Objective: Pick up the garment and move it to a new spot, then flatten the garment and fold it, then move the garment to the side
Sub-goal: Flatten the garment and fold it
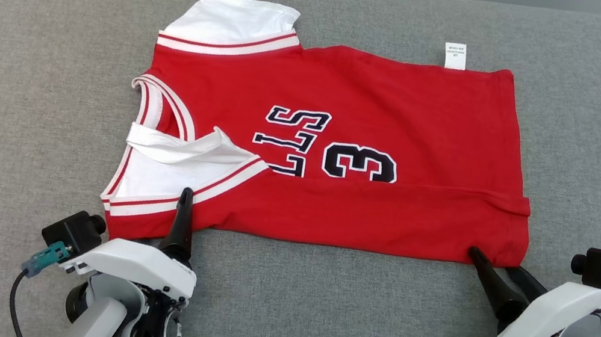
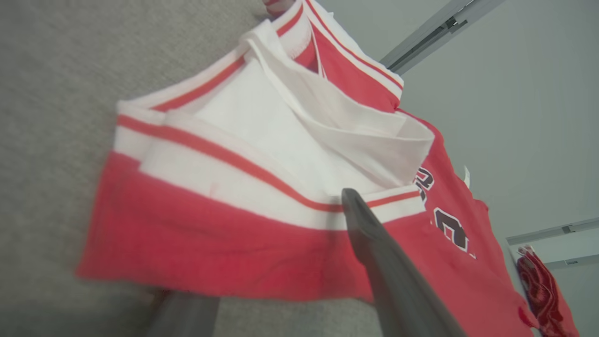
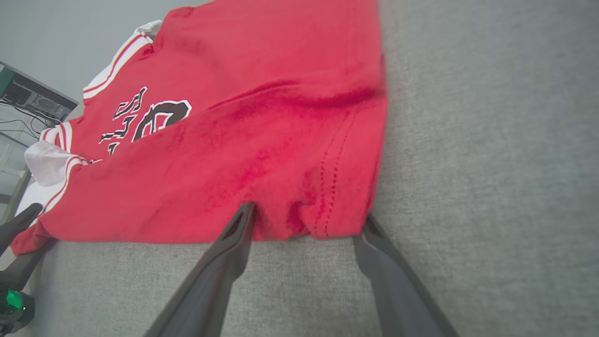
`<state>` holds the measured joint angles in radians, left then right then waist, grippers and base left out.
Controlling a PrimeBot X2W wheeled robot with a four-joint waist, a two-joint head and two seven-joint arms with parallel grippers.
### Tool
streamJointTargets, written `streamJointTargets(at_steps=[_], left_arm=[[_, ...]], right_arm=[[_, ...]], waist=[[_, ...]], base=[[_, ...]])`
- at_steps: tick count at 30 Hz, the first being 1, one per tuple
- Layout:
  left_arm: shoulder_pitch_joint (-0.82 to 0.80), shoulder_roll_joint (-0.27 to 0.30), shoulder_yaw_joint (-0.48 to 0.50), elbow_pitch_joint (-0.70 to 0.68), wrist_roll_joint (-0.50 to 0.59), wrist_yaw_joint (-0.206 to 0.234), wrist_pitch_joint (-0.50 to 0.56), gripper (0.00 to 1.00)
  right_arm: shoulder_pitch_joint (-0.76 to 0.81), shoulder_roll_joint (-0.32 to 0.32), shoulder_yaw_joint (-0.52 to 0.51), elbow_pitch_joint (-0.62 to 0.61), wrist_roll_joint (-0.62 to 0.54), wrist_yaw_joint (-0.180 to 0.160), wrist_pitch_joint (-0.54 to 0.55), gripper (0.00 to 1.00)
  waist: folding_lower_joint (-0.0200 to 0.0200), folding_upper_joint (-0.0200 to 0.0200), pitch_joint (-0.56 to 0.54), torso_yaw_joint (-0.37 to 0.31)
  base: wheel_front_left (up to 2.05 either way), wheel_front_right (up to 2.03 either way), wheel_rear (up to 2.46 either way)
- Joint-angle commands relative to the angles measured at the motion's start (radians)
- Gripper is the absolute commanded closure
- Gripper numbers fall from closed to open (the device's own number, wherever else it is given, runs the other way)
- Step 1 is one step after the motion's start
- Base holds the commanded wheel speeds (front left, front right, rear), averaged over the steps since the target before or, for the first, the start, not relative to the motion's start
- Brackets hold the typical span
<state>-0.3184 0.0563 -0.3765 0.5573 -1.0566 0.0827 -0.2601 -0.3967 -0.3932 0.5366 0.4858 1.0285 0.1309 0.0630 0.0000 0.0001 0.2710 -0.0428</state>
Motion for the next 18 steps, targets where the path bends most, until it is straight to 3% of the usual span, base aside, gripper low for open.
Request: streamJointTargets(at_steps=[1, 2, 5, 7, 8, 9, 18], left_arm=[[0.000, 0.010, -0.001, 0.032, 0.003, -0.005, 0.007, 0.87], [-0.006, 0.014, -0.002, 0.040, 0.019, -0.005, 0.006, 1.00], [-0.019, 0.026, -0.003, 0.059, 0.071, 0.000, 0.001, 1.00], [-0.024, 0.031, 0.001, 0.065, 0.107, 0.003, 0.000, 1.00], [-0.027, 0.033, 0.005, 0.063, 0.127, 0.005, -0.001, 1.00], [-0.030, 0.036, 0.011, 0.059, 0.151, 0.008, -0.001, 1.00], [-0.017, 0.051, 0.020, 0.015, 0.400, 0.049, -0.004, 1.00]], right_arm=[[0.004, 0.005, 0.005, 0.006, -0.007, 0.000, 0.015, 0.00], [0.002, 0.006, 0.004, 0.006, -0.009, 0.000, 0.015, 0.00], [-0.005, 0.008, -0.004, 0.007, -0.010, 0.000, 0.015, 0.00], [-0.008, 0.002, -0.010, 0.014, -0.021, 0.000, 0.011, 0.66], [-0.010, 0.001, -0.010, 0.015, -0.026, 0.000, 0.008, 0.94], [-0.011, 0.001, -0.010, 0.015, -0.030, 0.000, 0.006, 1.00], [-0.033, -0.019, -0.002, 0.026, -0.093, 0.000, -0.005, 1.00]], waist=[[0.0000, -0.0001, 0.002, -0.001], [0.0000, -0.0001, 0.005, -0.001], [0.0000, -0.0001, 0.012, -0.001], [0.0000, -0.0001, 0.014, 0.000], [0.0000, -0.0001, 0.015, 0.000], [0.0000, -0.0001, 0.015, 0.001], [0.0000, -0.0001, 0.011, 0.004]], base=[[0.00, 0.00, 0.00], [0.00, 0.00, 0.00], [0.00, 0.00, 0.00], [0.00, 0.00, 0.00], [0.00, 0.00, 0.00], [0.00, 0.00, 0.00], [0.00, 0.00, 0.00]])
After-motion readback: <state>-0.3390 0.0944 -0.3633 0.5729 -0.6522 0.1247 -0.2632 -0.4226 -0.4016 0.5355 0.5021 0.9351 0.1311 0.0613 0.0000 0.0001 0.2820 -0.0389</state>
